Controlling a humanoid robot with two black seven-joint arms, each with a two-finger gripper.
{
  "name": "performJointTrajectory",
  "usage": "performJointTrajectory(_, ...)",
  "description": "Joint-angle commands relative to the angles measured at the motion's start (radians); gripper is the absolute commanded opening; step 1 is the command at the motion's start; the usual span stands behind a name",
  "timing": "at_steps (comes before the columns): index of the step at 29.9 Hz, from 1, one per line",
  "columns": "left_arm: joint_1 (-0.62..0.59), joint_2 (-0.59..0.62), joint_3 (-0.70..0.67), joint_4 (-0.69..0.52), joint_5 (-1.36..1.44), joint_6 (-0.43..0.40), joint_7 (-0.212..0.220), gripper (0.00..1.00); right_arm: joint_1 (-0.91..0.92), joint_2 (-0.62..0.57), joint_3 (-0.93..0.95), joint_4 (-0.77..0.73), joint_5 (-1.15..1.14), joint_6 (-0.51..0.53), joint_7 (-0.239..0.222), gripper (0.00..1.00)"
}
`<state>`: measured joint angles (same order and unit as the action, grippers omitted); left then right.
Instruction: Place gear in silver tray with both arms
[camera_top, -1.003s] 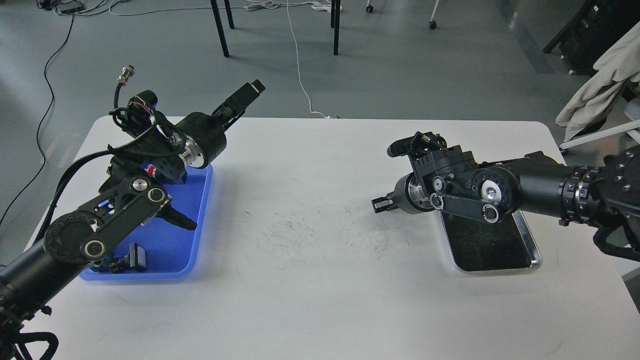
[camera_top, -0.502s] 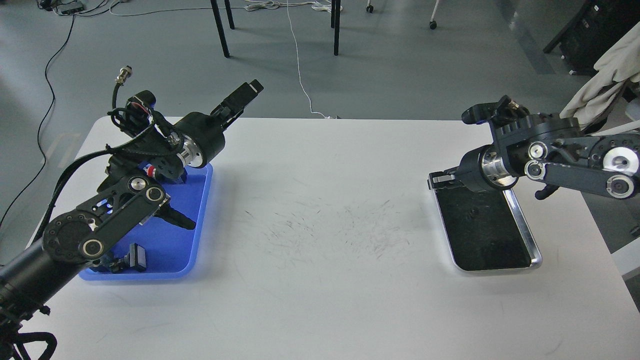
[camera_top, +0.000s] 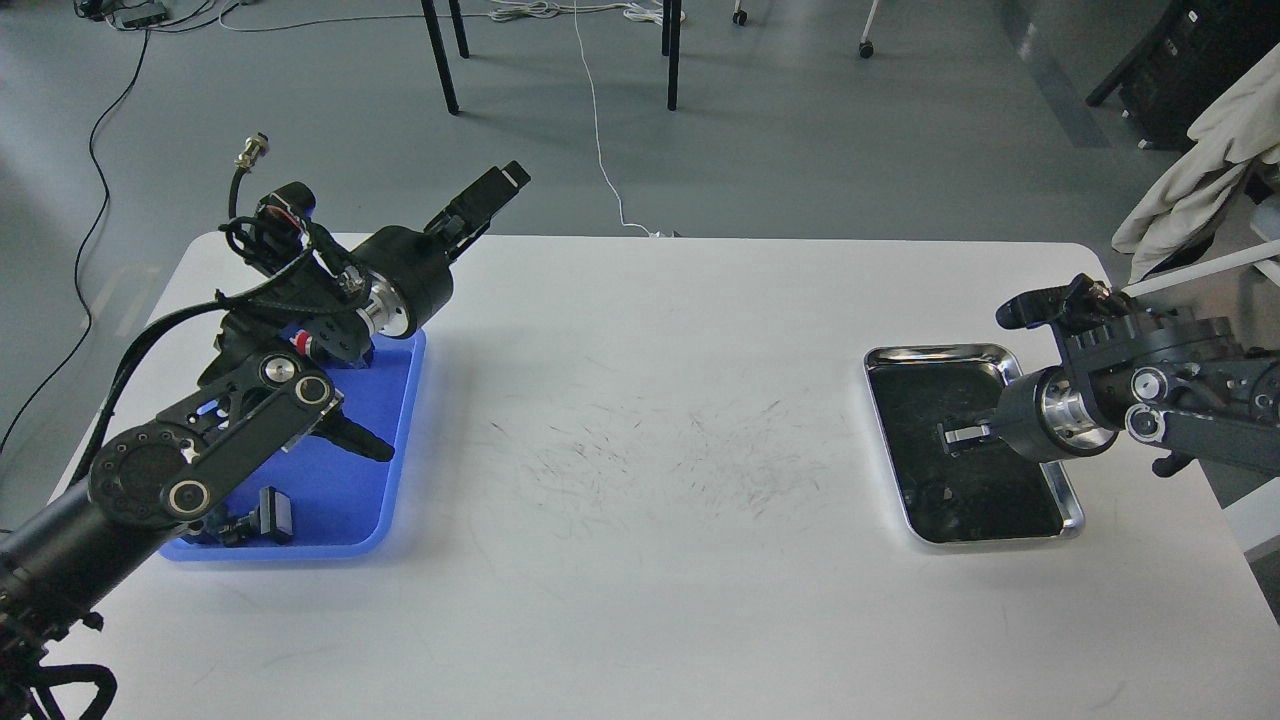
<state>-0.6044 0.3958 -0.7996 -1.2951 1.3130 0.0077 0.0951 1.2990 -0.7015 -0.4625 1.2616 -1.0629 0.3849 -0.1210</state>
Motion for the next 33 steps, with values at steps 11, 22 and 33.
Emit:
performJointTrajectory(11, 0.0, -0.002, 0.0, 0.005, 0.0, 0.0, -0.002, 0.98, -0.018, 0.0, -0.004, 0.002, -0.02, 0.014, 0.003, 0.77)
performJointTrajectory(22, 0.002, -0.005, 0.002, 0.007, 0.0, 0.0, -0.002, 0.98, -0.013, -0.015, 0.079, -0.013, -0.008, 0.026, 0.009, 0.97)
performJointTrajectory(33, 0.0, -0.002, -0.003, 0.007, -0.001, 0.002, -0.002, 0.98, -0.059, -0.027, 0.33, -0.038, 0.19, 0.009, 0.009, 0.97)
